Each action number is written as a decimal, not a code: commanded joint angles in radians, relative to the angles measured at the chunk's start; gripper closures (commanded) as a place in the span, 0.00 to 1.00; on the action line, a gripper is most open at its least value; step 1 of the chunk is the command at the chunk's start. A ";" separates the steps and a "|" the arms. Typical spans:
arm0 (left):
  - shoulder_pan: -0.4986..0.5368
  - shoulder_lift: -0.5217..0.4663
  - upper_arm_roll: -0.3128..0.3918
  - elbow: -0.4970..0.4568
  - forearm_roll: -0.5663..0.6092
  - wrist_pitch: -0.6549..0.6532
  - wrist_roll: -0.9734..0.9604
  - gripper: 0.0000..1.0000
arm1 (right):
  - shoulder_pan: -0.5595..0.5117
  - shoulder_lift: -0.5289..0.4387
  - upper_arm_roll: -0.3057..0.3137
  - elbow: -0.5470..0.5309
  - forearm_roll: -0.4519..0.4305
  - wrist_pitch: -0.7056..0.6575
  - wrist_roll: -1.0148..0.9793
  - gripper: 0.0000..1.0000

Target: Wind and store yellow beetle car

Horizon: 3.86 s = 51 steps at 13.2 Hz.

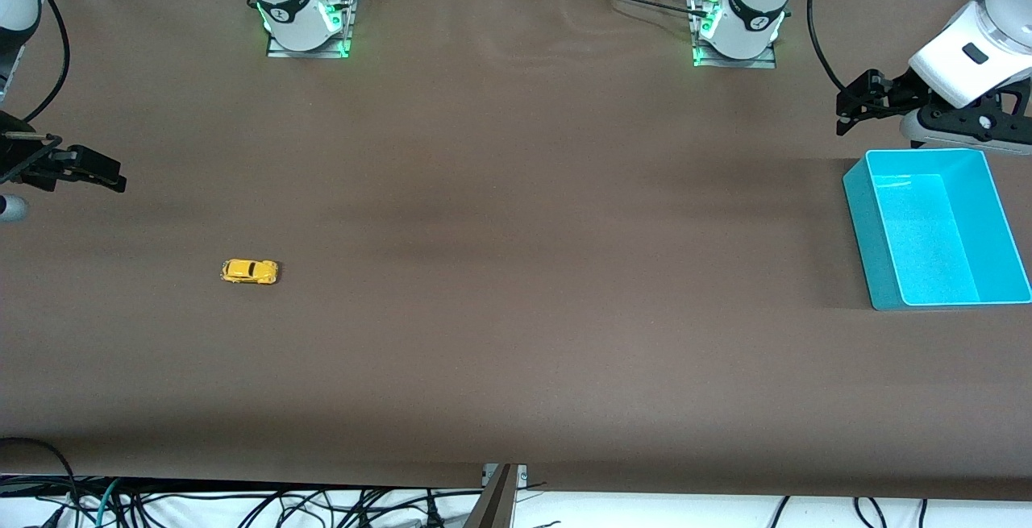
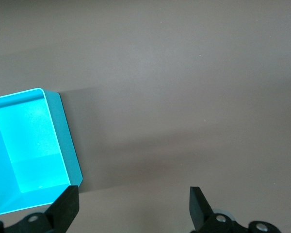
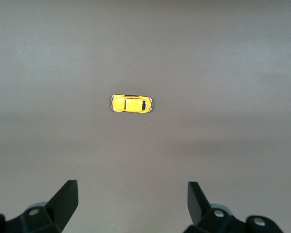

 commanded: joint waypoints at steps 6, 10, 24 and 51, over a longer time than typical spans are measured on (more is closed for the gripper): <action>0.011 0.002 -0.006 0.010 -0.013 -0.006 0.010 0.00 | -0.010 -0.011 0.013 -0.011 -0.007 -0.010 0.010 0.00; 0.011 0.002 -0.006 0.010 -0.013 -0.006 0.010 0.00 | -0.011 -0.011 0.013 -0.011 -0.002 -0.008 0.010 0.00; 0.011 0.003 -0.006 0.010 -0.013 -0.006 0.010 0.00 | 0.090 0.011 0.021 -0.017 0.007 -0.063 0.018 0.00; 0.011 0.003 -0.006 0.012 -0.012 -0.017 0.011 0.00 | 0.027 0.304 0.013 -0.402 0.021 0.699 -1.464 0.00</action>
